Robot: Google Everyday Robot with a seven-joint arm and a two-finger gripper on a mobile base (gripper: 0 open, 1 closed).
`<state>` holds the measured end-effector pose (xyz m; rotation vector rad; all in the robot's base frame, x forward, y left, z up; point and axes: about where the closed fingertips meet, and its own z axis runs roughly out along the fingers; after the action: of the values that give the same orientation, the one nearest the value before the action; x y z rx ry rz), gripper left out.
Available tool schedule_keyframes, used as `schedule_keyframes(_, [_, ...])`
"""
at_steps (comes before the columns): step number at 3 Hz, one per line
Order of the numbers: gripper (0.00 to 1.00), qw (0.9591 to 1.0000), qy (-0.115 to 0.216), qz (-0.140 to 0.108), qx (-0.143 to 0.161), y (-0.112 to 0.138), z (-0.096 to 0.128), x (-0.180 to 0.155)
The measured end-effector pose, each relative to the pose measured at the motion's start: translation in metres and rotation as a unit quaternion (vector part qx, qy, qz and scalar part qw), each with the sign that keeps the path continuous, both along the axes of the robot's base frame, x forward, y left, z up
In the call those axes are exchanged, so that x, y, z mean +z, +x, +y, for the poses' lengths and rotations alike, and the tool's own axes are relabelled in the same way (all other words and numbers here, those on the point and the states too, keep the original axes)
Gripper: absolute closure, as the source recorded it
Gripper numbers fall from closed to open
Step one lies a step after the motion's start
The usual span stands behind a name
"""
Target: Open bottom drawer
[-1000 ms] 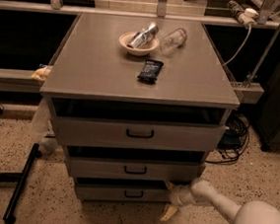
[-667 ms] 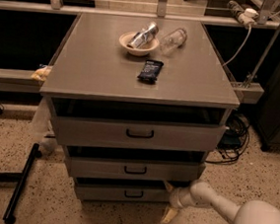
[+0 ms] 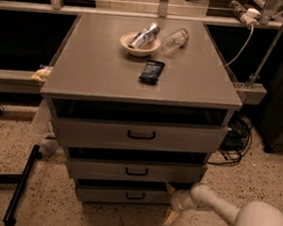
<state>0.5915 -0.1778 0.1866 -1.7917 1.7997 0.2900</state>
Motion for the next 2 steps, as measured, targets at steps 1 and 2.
schedule_keyframes(1, [0.0,1.0,-0.005,-0.006,-0.001,0.0055,-0.0024,-0.0035])
schedule_keyframes(2, [0.0,0.9999,-0.011,-0.003,-0.003,0.0087,-0.0051,-0.0089])
